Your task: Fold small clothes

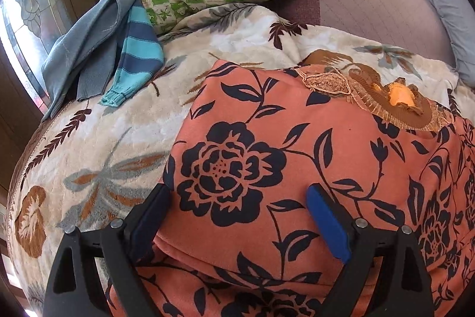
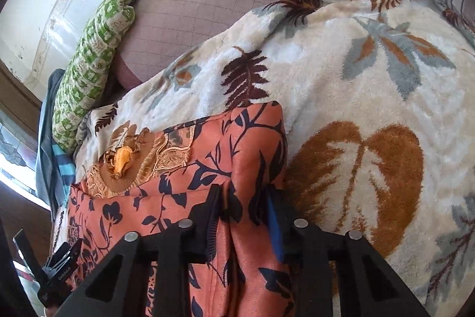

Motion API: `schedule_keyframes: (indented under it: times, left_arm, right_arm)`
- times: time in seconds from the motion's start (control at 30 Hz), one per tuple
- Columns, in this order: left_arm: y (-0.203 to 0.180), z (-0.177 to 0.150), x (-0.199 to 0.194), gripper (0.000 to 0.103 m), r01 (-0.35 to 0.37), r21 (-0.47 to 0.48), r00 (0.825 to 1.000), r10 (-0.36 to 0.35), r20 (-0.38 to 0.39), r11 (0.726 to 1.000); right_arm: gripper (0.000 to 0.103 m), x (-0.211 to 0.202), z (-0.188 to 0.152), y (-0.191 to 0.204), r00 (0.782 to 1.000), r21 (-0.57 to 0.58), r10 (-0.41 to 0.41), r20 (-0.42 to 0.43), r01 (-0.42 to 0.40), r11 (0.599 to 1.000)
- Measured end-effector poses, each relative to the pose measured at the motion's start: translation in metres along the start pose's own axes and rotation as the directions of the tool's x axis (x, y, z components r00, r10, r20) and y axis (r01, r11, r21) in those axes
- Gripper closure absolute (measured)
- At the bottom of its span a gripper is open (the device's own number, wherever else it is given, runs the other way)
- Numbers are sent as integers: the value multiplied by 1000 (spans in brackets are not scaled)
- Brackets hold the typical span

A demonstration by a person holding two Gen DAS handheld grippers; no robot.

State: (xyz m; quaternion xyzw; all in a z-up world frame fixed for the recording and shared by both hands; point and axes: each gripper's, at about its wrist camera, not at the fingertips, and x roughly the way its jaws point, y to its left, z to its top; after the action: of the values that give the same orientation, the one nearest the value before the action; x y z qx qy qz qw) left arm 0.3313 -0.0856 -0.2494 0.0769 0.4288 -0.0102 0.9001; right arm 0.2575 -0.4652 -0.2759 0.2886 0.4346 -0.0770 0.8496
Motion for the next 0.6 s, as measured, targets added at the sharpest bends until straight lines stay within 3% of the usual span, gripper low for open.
schedule_keyframes:
  times: [0.17,0.23,0.27,0.33,0.4,0.5,0.6]
  left_arm:
    - [2,0,1,9,11,-5,1000,-11,-4,1000]
    - [2,1,2,9,12,-8,1000,-12,-7,1000]
    - [2,1,2,9,12,-8,1000,-12,-8,1000]
    - [2,1,2,9,11,-6,1000,-11,-7,1000]
    - [2,0,2,9,11,-5,1000,-11,-6,1000]
    - [2,0,2,9,9,-4,1000,-9,-5,1000]
    - [1,0,2,9,7,-2,1000,-7,-4,1000]
  right_arm:
    - [79,-5,3,-10,998,29,-39,-43,40,999]
    - [76,-12,6,-23,994,71,-105,-30,107,992]
    - [72,-16,6,-28,995,95,-99,-19,100,990]
    - [72,-26,9,-34,1000,151,25,9,-26,988]
    - [72,-38,11,-25,994,124,100,50,-106,987]
    - [72,-34,9,-2,995,40,94,39,-95,995]
    - [72,-11,3,-1,998,50,58,-18,-57,997]
